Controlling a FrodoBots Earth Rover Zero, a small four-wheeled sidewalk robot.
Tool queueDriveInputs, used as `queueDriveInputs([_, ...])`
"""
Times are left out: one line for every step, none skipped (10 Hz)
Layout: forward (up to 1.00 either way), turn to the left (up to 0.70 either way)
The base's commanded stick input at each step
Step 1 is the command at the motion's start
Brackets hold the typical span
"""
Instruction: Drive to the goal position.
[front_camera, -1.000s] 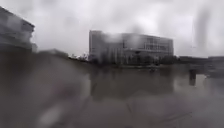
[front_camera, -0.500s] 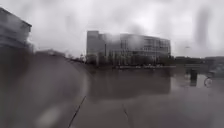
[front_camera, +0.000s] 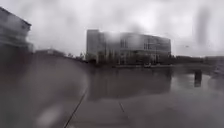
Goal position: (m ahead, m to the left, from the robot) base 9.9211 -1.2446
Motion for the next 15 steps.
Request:
queueDriveInputs([0.7, 0.0])
queueDriveInputs([0.7, 0.0])
queueDriveInputs([0.7, 0.0])
queueDriveInputs([0.7, 0.0])
queueDriveInputs([0.7, 0.0])
queueDriveInputs([0.7, 0.0])
queueDriveInputs([0.7, 0.0])
queueDriveInputs([0.7, 0.0])
queueDriveInputs([0.7, 0.0])
queueDriveInputs([0.7, 0.0])
queueDriveInputs([0.7, 0.0])
queueDriveInputs([0.7, 0.0])
queueDriveInputs([0.7, 0.0])
queueDriveInputs([0.7, 0.0])
queueDriveInputs([0.7, 0.0])
